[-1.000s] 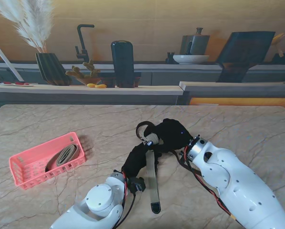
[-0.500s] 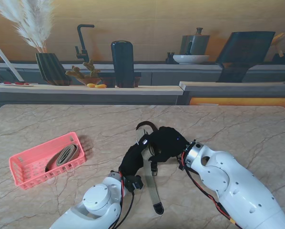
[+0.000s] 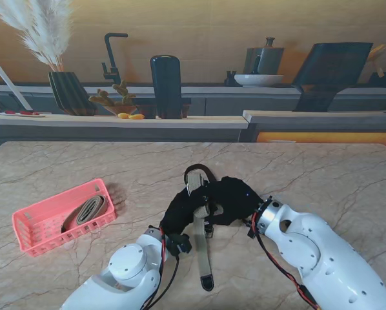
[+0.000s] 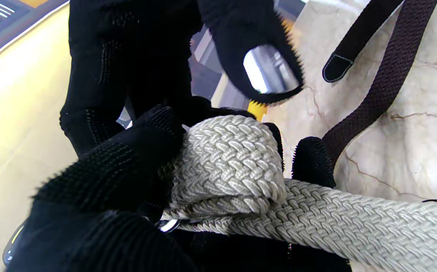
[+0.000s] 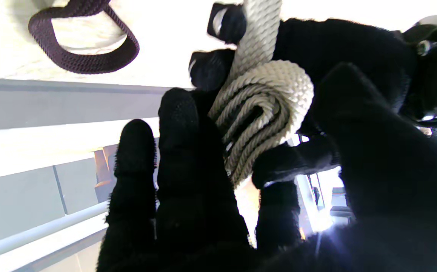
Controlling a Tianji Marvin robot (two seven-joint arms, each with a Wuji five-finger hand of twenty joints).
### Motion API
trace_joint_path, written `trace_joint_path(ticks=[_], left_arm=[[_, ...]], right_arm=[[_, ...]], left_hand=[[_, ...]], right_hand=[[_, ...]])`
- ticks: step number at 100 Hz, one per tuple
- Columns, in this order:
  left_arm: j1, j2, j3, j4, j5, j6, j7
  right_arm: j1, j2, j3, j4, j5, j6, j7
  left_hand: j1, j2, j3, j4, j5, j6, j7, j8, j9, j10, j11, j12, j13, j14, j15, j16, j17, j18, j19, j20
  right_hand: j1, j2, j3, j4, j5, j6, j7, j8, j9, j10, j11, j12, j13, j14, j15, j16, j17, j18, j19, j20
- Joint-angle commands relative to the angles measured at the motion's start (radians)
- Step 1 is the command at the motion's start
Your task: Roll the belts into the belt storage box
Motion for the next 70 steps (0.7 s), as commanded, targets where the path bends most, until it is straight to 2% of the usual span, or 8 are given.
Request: trace_joint_path(ticks=[1,13,27,34,40,46,62,70], left_arm=[[-0.004,-0.019,0.003,-0.035,0.017,0.005,0.004],[-0.009,-0.019,0.010,-0.029,0.056,0.014,0.018],[-0.014,-0.019,0.013,-0.022,0.066,0.022,0.016],[-0.014,-0.019,0.013,-0.021,0.061,0.028,0.009],[-0.015,-0.017,0.012,-0.020,0.063,0.033,0.001],[-0.019,-0.012,0.013,-0.015,0.076,0.033,-0.015],[-0.025,-0.009,0.022,-0.007,0.141,0.027,-0.006],[-0.026,-0.012,0.027,-0.004,0.165,0.024,0.016]], right_arm=[[-0.032,0.005,0.001,-0.013,0.004,-0.019,0.026],[-0.050,0.006,0.024,-0.033,0.034,-0.048,0.053],[-0.070,0.008,0.054,-0.059,0.087,-0.068,0.095],[-0.080,0.008,0.071,-0.070,0.084,-0.073,0.094],[-0.088,0.007,0.088,-0.079,0.068,-0.082,0.084],[-0.099,0.007,0.108,-0.089,0.054,-0.092,0.074],[-0.141,-0.005,0.164,-0.121,0.007,-0.106,-0.016],[-0.159,-0.011,0.187,-0.134,-0.027,-0.102,-0.073]], left_hand=[[0.033,0.041,0.026,0.036,0.002,-0.075,0.055,0.012,0.052,-0.075,0.052,0.027,0.051,-0.067,0.045,0.025,0.035,-0.046,0.047,0.023],[0.069,0.016,0.023,0.015,0.008,-0.061,0.084,0.011,0.071,-0.071,0.053,0.155,0.075,-0.073,0.051,0.125,0.054,-0.054,0.059,0.027],[0.125,0.004,0.009,0.013,0.021,-0.059,0.130,0.045,0.107,-0.074,0.016,0.253,0.107,-0.074,0.036,0.209,0.064,-0.053,0.063,0.045],[0.173,0.004,-0.001,0.017,0.034,-0.060,0.181,0.086,0.144,-0.073,-0.022,0.316,0.130,-0.078,0.039,0.259,0.072,-0.049,0.077,0.069],[0.204,0.008,-0.001,0.024,0.060,-0.072,0.243,0.136,0.182,-0.071,-0.062,0.359,0.142,-0.066,0.052,0.288,0.082,-0.038,0.090,0.090],[0.220,0.019,-0.001,0.033,0.052,-0.083,0.286,0.184,0.200,-0.075,-0.088,0.401,0.142,-0.065,0.075,0.317,0.078,-0.032,0.106,0.115],[0.252,0.065,-0.014,0.034,0.052,-0.121,0.375,0.291,0.230,-0.085,-0.088,0.493,0.144,-0.071,0.181,0.395,0.069,-0.012,0.172,0.204],[0.258,0.071,-0.020,0.031,0.042,-0.141,0.429,0.356,0.228,-0.079,-0.082,0.510,0.140,-0.070,0.204,0.406,0.063,-0.003,0.187,0.235]], right_hand=[[-0.031,0.036,-0.017,0.051,-0.005,0.012,0.014,0.008,0.032,-0.077,-0.022,-0.016,0.035,-0.019,0.009,-0.003,-0.003,0.018,-0.017,0.017],[-0.026,0.043,-0.013,0.056,-0.038,-0.026,0.009,0.001,0.042,-0.092,-0.045,-0.030,0.041,-0.024,-0.006,-0.003,-0.004,0.015,-0.032,0.017],[-0.027,0.058,0.023,0.060,-0.070,-0.024,0.012,-0.011,0.001,-0.120,-0.102,-0.051,0.020,-0.031,-0.034,-0.005,-0.016,0.003,-0.051,0.023],[-0.023,0.064,0.041,0.059,-0.065,-0.022,0.029,-0.008,-0.036,-0.128,-0.144,-0.064,0.010,-0.034,-0.046,-0.005,-0.021,-0.001,-0.060,0.029],[-0.023,0.073,0.043,0.059,-0.062,-0.007,0.050,0.003,-0.071,-0.122,-0.175,-0.073,0.008,-0.042,-0.052,-0.005,-0.021,-0.009,-0.066,0.032],[-0.023,0.077,0.043,0.060,-0.062,-0.011,0.077,0.020,-0.083,-0.123,-0.180,-0.071,0.006,-0.049,-0.049,-0.002,-0.021,-0.012,-0.070,0.036],[-0.057,0.078,0.042,0.061,-0.057,-0.016,0.145,0.080,-0.103,-0.088,-0.122,-0.038,0.007,-0.066,0.016,0.031,-0.012,-0.020,-0.064,0.052],[-0.074,0.086,0.038,0.062,-0.054,0.019,0.143,0.088,-0.107,-0.088,-0.089,-0.023,0.006,-0.074,0.044,0.040,-0.005,-0.025,-0.058,0.056]])
